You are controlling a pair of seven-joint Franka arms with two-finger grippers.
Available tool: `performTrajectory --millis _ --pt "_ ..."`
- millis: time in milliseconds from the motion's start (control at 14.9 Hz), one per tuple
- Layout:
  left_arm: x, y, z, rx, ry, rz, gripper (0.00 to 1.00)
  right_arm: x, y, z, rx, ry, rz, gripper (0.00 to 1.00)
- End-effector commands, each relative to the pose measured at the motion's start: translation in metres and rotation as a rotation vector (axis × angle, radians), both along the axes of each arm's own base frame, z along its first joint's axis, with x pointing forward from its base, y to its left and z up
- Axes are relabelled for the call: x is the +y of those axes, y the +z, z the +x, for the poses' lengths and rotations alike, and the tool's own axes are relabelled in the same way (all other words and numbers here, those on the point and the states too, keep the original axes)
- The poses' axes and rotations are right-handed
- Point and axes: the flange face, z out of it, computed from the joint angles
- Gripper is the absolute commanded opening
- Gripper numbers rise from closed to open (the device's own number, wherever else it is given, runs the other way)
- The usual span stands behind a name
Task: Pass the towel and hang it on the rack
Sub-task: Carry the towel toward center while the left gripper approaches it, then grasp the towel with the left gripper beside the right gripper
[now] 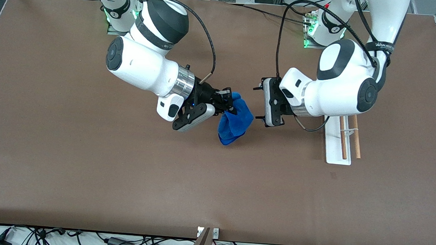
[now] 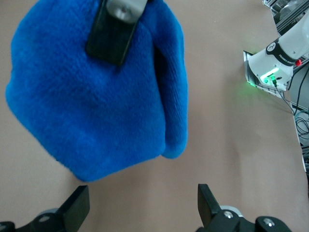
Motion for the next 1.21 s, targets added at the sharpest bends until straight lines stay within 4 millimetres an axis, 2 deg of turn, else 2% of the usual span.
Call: performTrajectory --millis 0,134,269,403,605,1008,1142 --pt "-0.007 -0.002 0.010 -0.032 -0.002 -0.032 0.98 -0.001 0.001 -0.001 -0.003 -0.004 0.017 0.00" --pt "-0.007 -0.009 0.012 -0.025 -0.002 -0.033 0.98 -0.001 0.002 -0.001 -0.006 -0.004 0.015 0.00" --pt "-0.010 -0.004 0.022 -0.042 0.005 -0.043 0.98 -0.001 0.002 -0.001 -0.008 -0.005 0.015 0.00" --pt "-0.012 -0.006 0.030 -0.044 0.009 -0.050 0.98 -0.001 0.002 -0.001 -0.008 -0.005 0.015 0.00" --pt "-0.017 0.006 0.045 -0.065 0.035 -0.072 0.98 0.000 0.002 -0.002 -0.009 -0.002 0.012 0.00" --pt "-0.047 0.010 0.036 -0.068 0.049 -0.099 0.98 0.000 -0.003 -0.002 -0.004 0.000 0.003 0.00" --pt "-0.058 0.010 0.031 -0.069 0.044 -0.097 0.93 0.000 -0.003 -0.002 -0.004 0.000 0.003 0.00"
